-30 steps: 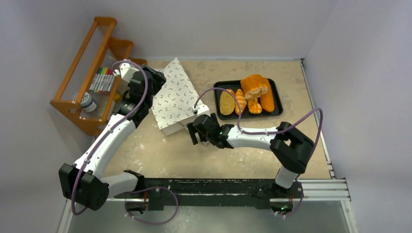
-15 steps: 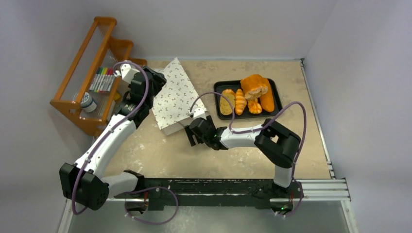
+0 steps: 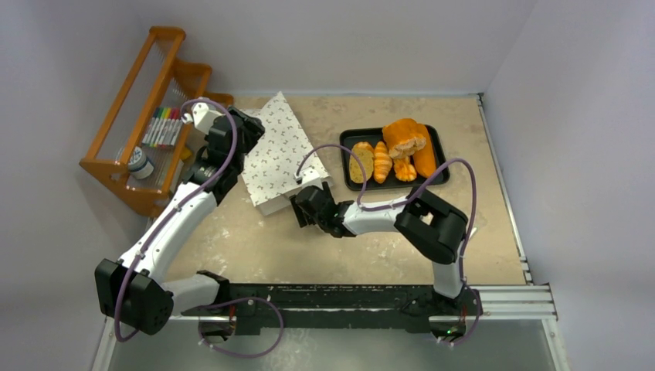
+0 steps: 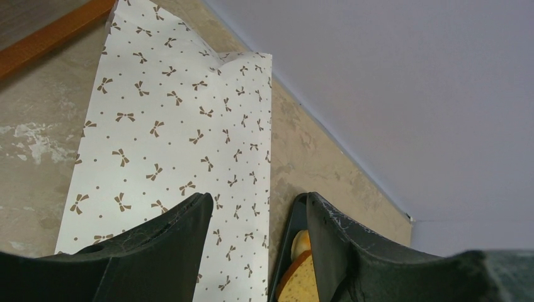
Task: Take the fake bread out of the paper bag
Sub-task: Take out the fake bread from the paper bag.
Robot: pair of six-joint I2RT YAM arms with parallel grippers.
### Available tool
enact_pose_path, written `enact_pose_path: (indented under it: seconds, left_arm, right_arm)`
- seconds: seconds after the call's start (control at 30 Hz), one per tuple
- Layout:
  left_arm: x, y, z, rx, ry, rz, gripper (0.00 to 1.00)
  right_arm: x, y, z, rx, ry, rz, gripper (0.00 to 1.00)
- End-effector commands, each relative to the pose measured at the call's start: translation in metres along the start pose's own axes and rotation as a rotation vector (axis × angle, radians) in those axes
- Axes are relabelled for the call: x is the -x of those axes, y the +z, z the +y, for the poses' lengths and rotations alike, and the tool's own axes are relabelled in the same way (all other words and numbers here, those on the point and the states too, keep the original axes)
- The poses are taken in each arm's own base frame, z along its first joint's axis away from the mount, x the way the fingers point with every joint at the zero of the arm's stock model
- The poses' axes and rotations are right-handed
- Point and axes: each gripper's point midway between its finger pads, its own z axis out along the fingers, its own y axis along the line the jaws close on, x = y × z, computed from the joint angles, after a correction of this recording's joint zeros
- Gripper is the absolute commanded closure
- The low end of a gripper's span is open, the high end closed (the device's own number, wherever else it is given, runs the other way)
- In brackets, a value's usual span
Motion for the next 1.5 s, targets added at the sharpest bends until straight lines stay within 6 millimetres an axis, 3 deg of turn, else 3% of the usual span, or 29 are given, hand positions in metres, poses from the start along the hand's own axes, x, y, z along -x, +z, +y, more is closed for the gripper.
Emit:
enact_pose_path:
  seconds: [0.0, 0.47, 0.73, 1.03, 1.1, 1.33, 1.47]
  left_arm:
    - [0.011, 0.0, -0.007, -0.025, -0.035, -0.039, 0.43]
    - [0.007, 0.002, -0.004, -0.017, -0.032, -0.034, 0.43]
    - [0.005, 0.003, -0.002, -0.016, -0.03, -0.03, 0.43]
    - [0.003, 0.004, 0.001, -0.009, -0.025, -0.027, 0.43]
    - [0.003, 0.004, 0.001, -0.009, -0.025, -0.027, 0.42]
    - [0.003, 0.004, 0.002, -0.01, -0.029, -0.026, 0.43]
    - [0.005, 0.003, 0.0, -0.013, -0.031, -0.033, 0.43]
  right_arm:
    - [0.003, 0.002, -0.014, -0.08, -0.023, -0.026, 0.3]
    - [0.034, 0.02, -0.005, -0.131, -0.038, -0.047, 0.31]
    - [0.055, 0.031, -0.01, -0.166, -0.015, -0.048, 0.31]
    - [0.061, 0.047, -0.012, -0.175, -0.009, -0.027, 0.34]
    - [0.062, 0.046, -0.013, -0.174, -0.006, -0.029, 0.39]
    - [0.061, 0.041, -0.014, -0.163, -0.003, -0.025, 0.84]
    - [0.066, 0.033, -0.016, -0.165, 0.003, -0.036, 0.93]
